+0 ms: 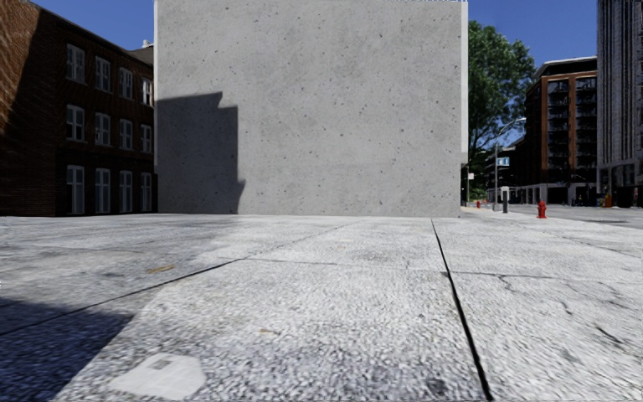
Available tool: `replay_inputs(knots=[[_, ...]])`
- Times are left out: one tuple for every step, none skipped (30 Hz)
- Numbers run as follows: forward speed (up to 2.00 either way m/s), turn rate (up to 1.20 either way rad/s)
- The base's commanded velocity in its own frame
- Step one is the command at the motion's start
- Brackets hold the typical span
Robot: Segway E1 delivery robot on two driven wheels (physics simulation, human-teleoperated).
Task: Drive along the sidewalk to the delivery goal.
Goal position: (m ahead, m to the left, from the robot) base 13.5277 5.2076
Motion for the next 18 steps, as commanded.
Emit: replay_inputs(knots=[[2.00, 0.47], [2.00, 0.47], [2.00, 0.47], [2.00, 0.47], [2.00, 0.47], [2.00, 0.47], [2.00, 0.47], [2.00, 0.47], [2.00, 0.47], [2.00, 0.47], [2.00, 0.47], [2.00, 0.47], [2.00, 0.47], [2.00, 0.47], [2.00, 0.47], [2.00, 0.47], [2.00, 0.47], [2.00, 0.47]])
